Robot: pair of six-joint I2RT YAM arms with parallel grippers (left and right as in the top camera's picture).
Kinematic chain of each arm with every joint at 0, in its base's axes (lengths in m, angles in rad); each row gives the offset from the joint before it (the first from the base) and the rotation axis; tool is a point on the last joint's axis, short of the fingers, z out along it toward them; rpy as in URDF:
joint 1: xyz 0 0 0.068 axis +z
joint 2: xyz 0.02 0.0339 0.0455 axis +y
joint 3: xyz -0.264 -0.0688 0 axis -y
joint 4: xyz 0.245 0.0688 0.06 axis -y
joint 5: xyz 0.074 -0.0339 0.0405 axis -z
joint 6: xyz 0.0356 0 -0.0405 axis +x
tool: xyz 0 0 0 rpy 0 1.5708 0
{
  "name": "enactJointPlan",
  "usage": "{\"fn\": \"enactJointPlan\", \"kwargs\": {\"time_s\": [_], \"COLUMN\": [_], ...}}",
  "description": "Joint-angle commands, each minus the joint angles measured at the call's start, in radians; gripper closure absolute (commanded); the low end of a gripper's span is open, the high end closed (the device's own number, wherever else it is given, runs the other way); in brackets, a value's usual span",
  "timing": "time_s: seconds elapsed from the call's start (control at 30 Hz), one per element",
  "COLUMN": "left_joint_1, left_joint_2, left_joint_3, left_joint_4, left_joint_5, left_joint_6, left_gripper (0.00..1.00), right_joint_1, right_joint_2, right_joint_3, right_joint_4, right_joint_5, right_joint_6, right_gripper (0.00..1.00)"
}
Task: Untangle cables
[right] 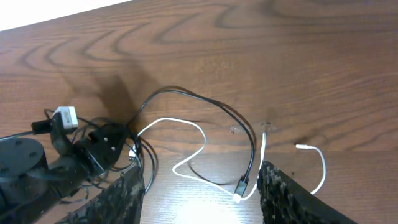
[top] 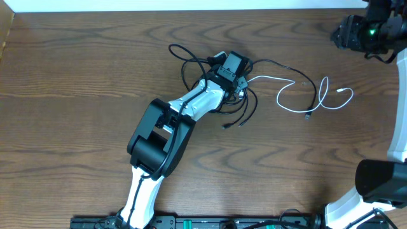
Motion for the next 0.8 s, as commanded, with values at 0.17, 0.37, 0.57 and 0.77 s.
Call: {"fn": "enactJointPlan", "kwargs": {"time_s": [0.17, 0.37, 0.57, 0.77], "left_joint_1": [0.003, 0.018, 0.079, 0.138], "left_joint_2": [0.09, 0.031, -0.201, -0.465], "left_joint_3": [-0.037, -0.031, -0.023, -0.023], "left_joint_4": [-0.086, -0.21, -0.367, -0.449], "left_joint_5": [0.002, 0.033, 0.243, 0.333], "left_joint_6": [0.065, 0.298, 0.499, 0.499], "left_gripper": [0.92, 0.92, 0.93, 0.93], "right_joint_1": [0.03, 0.034, 0.075, 0.159], "right_joint_2": [0.01, 0.01, 0.014, 0.049], "right_joint_3": [-0.005, -0.005, -0.006, -0.006], "right_joint_4": [0.016, 0.016, 0.02, 0.016], "right_joint_5": [-0.003, -0.015, -0.037, -0.059], "right_joint_6": [-0.015, -0.015, -0.016, -0.039], "right_gripper": [0.45, 0.44, 0.47, 0.47]}}
